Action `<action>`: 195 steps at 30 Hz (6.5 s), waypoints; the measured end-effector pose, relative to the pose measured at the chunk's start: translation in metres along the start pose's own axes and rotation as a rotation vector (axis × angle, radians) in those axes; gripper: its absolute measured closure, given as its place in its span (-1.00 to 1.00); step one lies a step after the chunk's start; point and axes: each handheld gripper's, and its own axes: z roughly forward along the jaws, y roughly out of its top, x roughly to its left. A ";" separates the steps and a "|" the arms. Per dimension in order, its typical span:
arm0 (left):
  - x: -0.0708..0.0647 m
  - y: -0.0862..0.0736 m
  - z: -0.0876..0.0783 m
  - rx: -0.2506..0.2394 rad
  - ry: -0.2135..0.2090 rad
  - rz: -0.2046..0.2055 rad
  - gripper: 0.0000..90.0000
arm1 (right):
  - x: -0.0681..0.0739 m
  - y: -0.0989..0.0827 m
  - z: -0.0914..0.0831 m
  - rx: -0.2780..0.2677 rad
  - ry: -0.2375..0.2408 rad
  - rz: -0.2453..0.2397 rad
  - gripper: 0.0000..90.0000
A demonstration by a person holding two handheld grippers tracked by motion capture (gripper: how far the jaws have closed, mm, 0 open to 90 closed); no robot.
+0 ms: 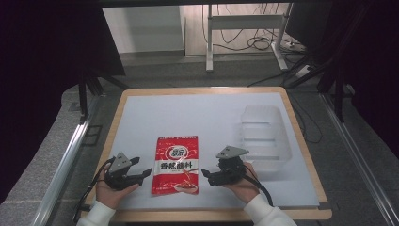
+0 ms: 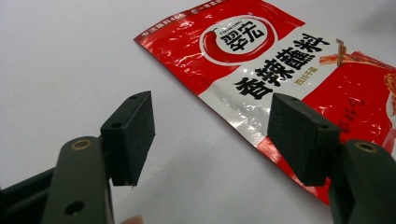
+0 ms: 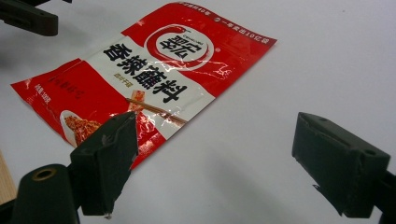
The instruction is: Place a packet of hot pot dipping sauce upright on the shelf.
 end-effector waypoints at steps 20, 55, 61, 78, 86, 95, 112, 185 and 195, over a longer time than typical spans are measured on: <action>0.000 0.002 0.004 0.008 -0.042 0.008 -0.31 | -0.007 0.013 -0.004 0.008 0.050 -0.053 -0.55; -0.002 -0.002 0.011 0.036 -0.031 0.031 -0.30 | -0.039 0.079 0.053 0.121 0.118 -0.022 -0.51; -0.003 -0.003 0.012 0.038 -0.041 0.035 -0.30 | -0.050 0.088 0.078 0.168 0.146 0.027 -0.51; -0.004 -0.003 0.011 0.035 -0.036 0.044 -0.30 | -0.080 0.102 0.131 0.284 0.168 0.108 -0.16; -0.005 -0.003 0.012 0.037 -0.042 0.045 -0.30 | -0.087 0.098 0.146 0.327 0.179 0.118 0.04; -0.005 -0.003 0.013 0.039 -0.043 0.047 -0.30 | -0.088 0.097 0.147 0.342 0.216 0.104 0.31; -0.005 -0.003 0.013 0.045 -0.044 0.048 -0.31 | -0.088 0.094 0.147 0.341 0.238 0.037 0.95; 0.047 0.046 0.076 0.046 -0.199 0.039 0.71 | -0.057 0.084 0.079 0.151 0.376 -0.099 0.96; 0.035 0.039 0.063 0.059 -0.250 0.126 0.98 | -0.057 0.082 0.078 0.160 0.346 -0.104 0.91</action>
